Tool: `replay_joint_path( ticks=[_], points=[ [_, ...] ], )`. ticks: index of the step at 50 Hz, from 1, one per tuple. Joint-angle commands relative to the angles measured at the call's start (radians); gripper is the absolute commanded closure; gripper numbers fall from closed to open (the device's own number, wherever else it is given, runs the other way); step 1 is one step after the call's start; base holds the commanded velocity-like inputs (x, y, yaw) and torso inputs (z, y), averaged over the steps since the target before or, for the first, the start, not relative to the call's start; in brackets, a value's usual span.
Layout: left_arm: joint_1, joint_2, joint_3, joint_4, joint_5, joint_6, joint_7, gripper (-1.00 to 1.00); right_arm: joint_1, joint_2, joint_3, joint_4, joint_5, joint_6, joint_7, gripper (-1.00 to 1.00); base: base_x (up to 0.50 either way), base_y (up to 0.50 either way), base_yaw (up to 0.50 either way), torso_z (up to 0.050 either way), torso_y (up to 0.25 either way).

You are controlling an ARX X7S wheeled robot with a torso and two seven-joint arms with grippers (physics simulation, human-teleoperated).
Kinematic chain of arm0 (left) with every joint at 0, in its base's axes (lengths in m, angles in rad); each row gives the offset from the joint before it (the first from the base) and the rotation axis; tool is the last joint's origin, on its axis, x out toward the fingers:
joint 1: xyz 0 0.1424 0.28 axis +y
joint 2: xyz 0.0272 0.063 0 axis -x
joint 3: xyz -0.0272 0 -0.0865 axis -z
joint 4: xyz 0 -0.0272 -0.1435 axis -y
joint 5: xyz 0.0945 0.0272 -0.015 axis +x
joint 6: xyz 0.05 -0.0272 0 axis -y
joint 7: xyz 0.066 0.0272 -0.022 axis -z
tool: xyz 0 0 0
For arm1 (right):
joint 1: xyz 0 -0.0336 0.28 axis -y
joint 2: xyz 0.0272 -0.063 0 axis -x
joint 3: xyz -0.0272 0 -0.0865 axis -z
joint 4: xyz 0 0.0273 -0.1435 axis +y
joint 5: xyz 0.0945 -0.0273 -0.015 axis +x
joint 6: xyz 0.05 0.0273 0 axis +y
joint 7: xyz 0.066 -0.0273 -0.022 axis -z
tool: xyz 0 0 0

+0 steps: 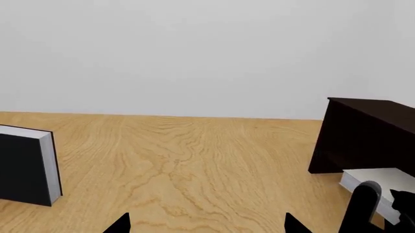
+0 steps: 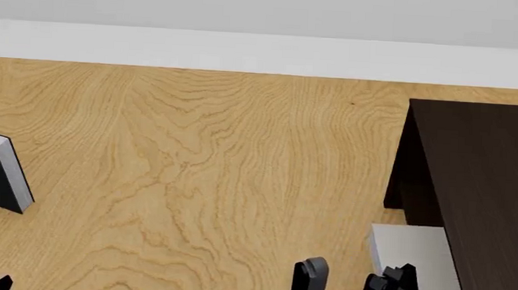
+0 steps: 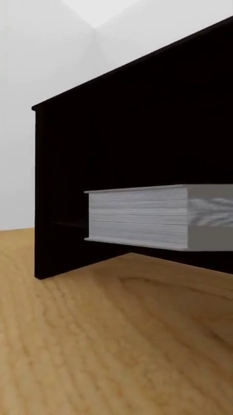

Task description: Pick up the book on the right and place it on the cabinet shelf.

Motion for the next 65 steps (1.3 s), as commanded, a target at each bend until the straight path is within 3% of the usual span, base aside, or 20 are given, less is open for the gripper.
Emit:
replay_joint_path(
  ticks=[1,2,3,65],
  points=[
    [-0.003,-0.002,0.001,0.000,-0.005,-0.001,-0.004,-1.00,0.006,0.015,0.007,0.013,0.000,0.020,-0.014,1.00,0.00,0.00,0.00,0.000,0.000],
    [-0.004,-0.003,0.000,0.000,-0.006,-0.001,-0.004,-1.00,0.006,0.015,0.008,0.011,-0.001,0.017,-0.015,1.00,0.01,0.00,0.00,0.000,0.000],
    [-0.006,-0.003,0.001,0.001,-0.007,-0.003,-0.005,-1.00,0.006,0.018,0.010,0.004,-0.004,0.002,-0.027,-1.00,0.00,0.00,0.00,0.000,0.000],
    [-0.006,-0.019,0.016,-0.005,-0.005,0.016,-0.014,-1.00,0.066,0.075,0.082,-0.257,-0.092,-0.244,-0.089,-1.00,0.00,0.00,0.00,0.000,0.000]
  ],
)
